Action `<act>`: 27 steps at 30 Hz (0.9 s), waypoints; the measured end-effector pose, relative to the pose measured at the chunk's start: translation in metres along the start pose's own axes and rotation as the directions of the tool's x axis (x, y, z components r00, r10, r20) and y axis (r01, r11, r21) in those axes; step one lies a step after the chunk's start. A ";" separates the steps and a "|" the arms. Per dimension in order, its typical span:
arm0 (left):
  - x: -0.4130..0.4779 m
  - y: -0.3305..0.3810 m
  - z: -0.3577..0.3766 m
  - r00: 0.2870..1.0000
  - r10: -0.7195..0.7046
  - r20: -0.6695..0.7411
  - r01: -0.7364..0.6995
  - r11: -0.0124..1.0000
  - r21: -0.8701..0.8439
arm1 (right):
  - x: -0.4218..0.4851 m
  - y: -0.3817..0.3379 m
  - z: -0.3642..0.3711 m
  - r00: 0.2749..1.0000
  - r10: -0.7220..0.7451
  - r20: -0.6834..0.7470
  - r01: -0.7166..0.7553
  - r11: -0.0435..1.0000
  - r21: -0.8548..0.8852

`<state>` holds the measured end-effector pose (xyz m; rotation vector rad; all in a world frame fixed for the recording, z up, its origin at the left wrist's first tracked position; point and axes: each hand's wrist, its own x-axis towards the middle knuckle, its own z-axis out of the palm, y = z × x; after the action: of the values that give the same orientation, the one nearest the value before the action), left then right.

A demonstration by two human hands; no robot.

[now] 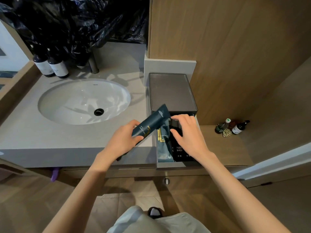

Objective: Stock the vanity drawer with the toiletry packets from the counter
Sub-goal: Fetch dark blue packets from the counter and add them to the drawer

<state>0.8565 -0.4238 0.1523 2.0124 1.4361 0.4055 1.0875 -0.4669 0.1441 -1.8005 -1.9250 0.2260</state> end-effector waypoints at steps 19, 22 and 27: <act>0.020 0.053 -0.006 0.770 0.577 -0.271 -0.404 0.771 0.493 | -0.019 -0.003 -0.045 0.990 0.121 0.078 -0.127 0.989 0.070; 0.017 0.045 0.008 0.823 0.399 -0.405 -0.363 0.917 0.164 | -0.029 0.015 -0.049 0.943 0.298 0.151 -0.319 0.937 0.142; 0.015 0.021 0.045 0.968 0.120 -0.222 -0.144 0.985 -0.096 | -0.041 0.032 -0.044 0.857 0.444 0.261 -0.494 0.852 0.174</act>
<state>0.9031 -0.4284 0.1300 2.0287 1.3752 0.7659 1.1362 -0.5118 0.1585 -2.1214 -1.4649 0.8107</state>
